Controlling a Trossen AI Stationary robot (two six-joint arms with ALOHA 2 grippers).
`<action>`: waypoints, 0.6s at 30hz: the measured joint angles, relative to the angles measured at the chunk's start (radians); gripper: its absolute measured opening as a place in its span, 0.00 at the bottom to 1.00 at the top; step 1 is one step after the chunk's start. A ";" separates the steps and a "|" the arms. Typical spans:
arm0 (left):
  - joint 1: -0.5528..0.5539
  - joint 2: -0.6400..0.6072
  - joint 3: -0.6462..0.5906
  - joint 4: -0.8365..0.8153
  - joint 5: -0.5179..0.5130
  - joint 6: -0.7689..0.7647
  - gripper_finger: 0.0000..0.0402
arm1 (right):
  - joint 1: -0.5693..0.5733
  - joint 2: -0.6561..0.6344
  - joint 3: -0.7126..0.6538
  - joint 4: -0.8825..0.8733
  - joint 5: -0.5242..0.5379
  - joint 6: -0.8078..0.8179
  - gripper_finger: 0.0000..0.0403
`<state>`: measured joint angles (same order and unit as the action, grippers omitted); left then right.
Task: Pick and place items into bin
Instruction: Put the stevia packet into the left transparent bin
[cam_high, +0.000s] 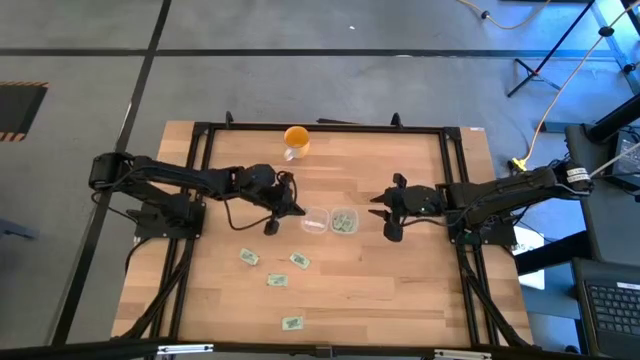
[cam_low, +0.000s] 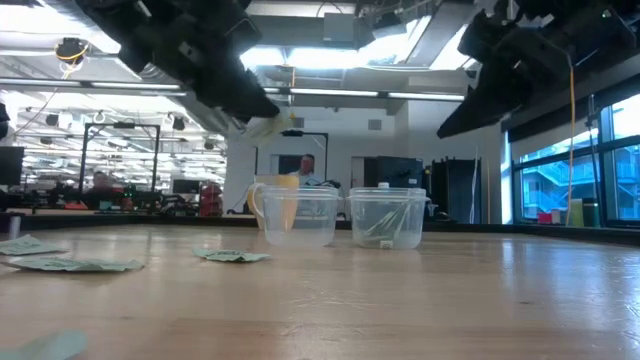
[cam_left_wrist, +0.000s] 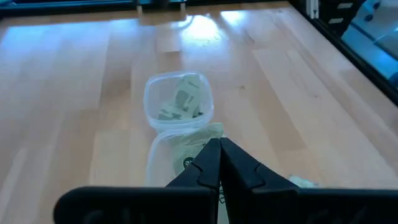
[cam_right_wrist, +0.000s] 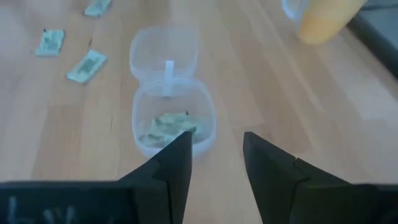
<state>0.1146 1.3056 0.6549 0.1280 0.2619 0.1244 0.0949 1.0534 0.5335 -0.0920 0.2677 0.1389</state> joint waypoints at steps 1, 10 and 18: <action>-0.007 0.009 0.012 0.000 0.000 -0.007 0.00 | -0.005 -0.009 0.000 0.008 0.000 -0.013 0.37; -0.056 0.101 0.106 -0.026 -0.001 0.047 0.00 | -0.036 -0.209 -0.004 -0.007 -0.033 -0.077 0.37; -0.056 0.189 0.132 -0.028 -0.009 0.062 0.00 | -0.046 -0.468 -0.174 0.066 -0.033 -0.043 0.37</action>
<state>0.0586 1.4947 0.7865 0.1005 0.2526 0.1865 0.0494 0.5858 0.3596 -0.0258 0.2347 0.0961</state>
